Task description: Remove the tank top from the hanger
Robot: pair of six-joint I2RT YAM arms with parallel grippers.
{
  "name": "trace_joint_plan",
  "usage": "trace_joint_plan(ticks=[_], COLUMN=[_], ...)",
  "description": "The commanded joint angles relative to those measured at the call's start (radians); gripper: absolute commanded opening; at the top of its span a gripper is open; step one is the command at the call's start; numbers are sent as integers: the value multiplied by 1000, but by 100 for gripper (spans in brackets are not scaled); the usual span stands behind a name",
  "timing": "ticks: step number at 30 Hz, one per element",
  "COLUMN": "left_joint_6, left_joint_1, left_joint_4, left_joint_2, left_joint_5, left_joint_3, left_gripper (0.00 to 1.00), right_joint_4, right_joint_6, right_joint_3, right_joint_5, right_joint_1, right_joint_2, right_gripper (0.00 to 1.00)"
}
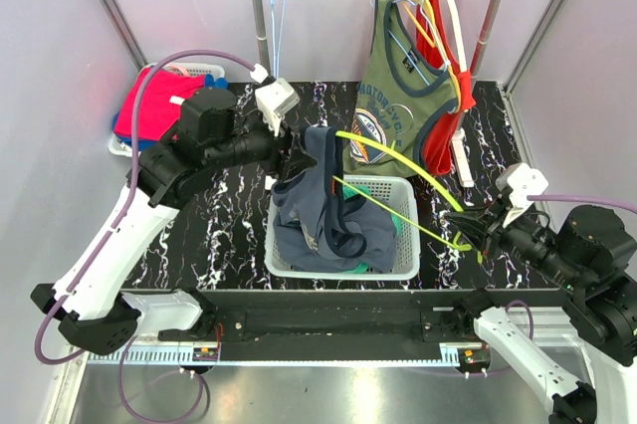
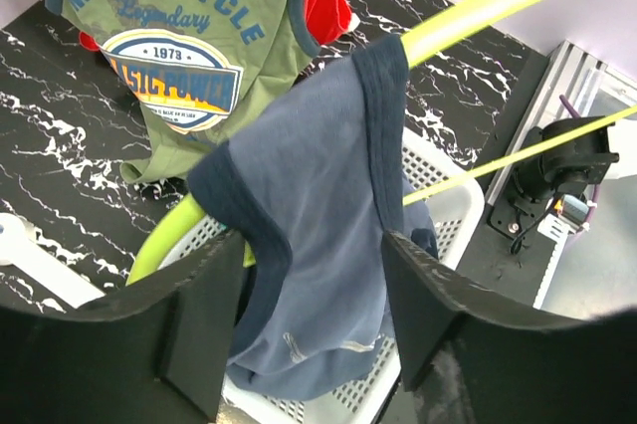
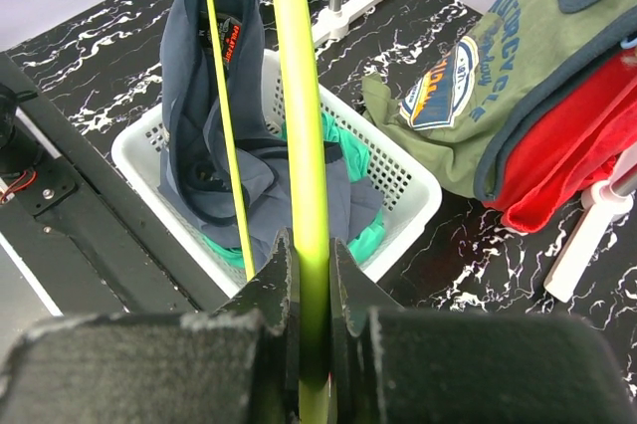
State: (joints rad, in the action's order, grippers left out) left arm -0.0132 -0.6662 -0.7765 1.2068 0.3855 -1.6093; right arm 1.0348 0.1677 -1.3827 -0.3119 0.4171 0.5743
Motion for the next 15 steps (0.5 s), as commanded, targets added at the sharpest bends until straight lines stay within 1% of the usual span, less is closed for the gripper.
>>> trace_joint_plan(ticks=[1,2,4,5,6,7,9,12,15], left_joint_6=[-10,-5,-2,-1,1,4,5,5,5], left_joint_1=[0,0,0,0,0,0,0,0,4], left_joint_4=[82,83,86,86,86,86,86,82,63], left_joint_2=[3,2,0,-1,-3,-3,-9,-18,-30], left_joint_5=[-2,4,6,9,15,30,35,20,-5], left_joint_3=[-12,-11,-6,-6,-5,-3,-1,-15,-58], left_gripper=[55,49,39,32,18,11,3,0,0], right_joint_4=[-113,-110,-111,-110,-111,-110,-105,-94,-73], right_joint_6=[-17,-17,-22,-22,-22,-22,-23,-20,-11], right_joint_3=[1,1,-1,1,1,2,1,-3,-3], right_joint_5=[-38,-38,-36,-36,-35,-33,-24,-12,6], right_joint_1=[-1,-1,-3,-1,-3,-3,-3,-3,-3], right_joint_2=[-4,-5,-11,-17,-19,-21,-22,-22,-24], right_gripper=[0,0,0,0,0,0,0,0,0])
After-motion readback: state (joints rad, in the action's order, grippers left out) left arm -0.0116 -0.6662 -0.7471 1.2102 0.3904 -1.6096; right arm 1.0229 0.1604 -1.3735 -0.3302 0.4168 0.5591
